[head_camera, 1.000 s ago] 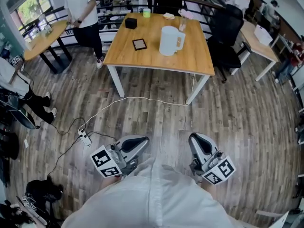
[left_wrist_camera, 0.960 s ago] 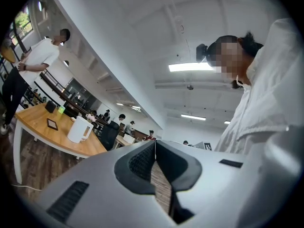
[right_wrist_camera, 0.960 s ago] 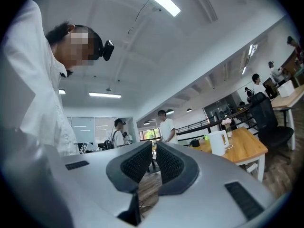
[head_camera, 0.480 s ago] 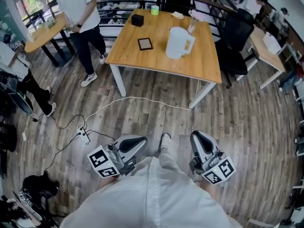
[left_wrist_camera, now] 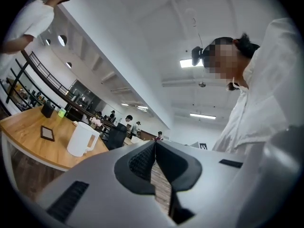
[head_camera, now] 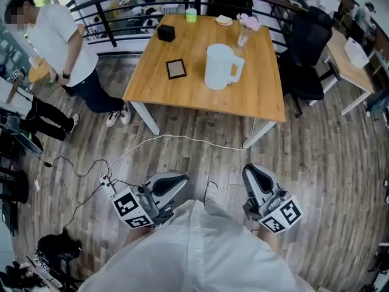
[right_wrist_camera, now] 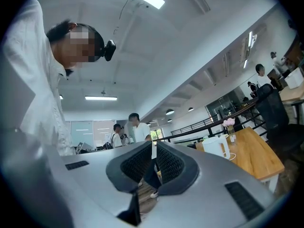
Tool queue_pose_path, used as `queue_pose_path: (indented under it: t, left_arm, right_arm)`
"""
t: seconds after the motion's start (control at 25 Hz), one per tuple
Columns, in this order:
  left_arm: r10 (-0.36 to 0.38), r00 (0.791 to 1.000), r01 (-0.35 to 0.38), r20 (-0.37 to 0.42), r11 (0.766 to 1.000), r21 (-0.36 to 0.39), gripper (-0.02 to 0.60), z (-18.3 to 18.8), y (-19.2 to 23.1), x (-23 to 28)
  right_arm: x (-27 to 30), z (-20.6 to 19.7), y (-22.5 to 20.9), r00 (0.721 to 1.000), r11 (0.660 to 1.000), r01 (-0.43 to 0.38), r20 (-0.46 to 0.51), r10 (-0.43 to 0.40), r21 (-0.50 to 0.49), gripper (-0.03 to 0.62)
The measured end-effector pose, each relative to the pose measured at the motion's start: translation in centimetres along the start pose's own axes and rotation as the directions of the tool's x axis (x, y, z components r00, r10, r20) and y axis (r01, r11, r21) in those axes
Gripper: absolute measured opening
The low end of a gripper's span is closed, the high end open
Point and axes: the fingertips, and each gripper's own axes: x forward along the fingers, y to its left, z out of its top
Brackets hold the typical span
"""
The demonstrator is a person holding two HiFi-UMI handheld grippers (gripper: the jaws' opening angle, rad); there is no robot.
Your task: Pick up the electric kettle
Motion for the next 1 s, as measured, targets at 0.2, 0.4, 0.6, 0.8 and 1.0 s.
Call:
queue_pose_path:
  t: [0.2, 0.4, 0.6, 0.8, 1.0]
  left_arm:
    - [-0.033, 0.999, 0.033, -0.025, 0.999, 0.001, 0.009, 0.9, 3.2, 7.6]
    - [-0.038, 0.995, 0.044, -0.092, 0.997, 0.058, 0.009, 1.4, 5.9, 13.2]
    - [-0.057, 0.992, 0.064, -0.113, 0.996, 0.059, 0.009, 1.9, 7.3, 15.7]
    - [-0.098, 0.987, 0.106, -0.125, 0.993, 0.059, 0.009, 2.2, 9.3, 18.0]
    - [-0.150, 0.979, 0.159, -0.138, 0.986, 0.059, 0.009, 3.2, 12.5, 19.6]
  right_arm:
    - [2.2, 3.2, -7.5, 1.000, 1.000, -0.015, 0.021, 0.015, -0.004, 0.018]
    - [3.5, 5.1, -13.5, 0.998, 1.000, -0.007, 0.055, 0.006, 0.011, 0.018]
    - [4.3, 5.8, -16.8, 0.997, 0.999, 0.018, 0.074, -0.021, 0.038, 0.018]
    - [6.1, 5.6, -18.4, 0.997, 0.999, 0.018, 0.072, -0.021, 0.048, 0.018]
    - [8.7, 5.2, -20.1, 0.996, 0.998, 0.051, 0.064, -0.054, 0.048, 0.018]
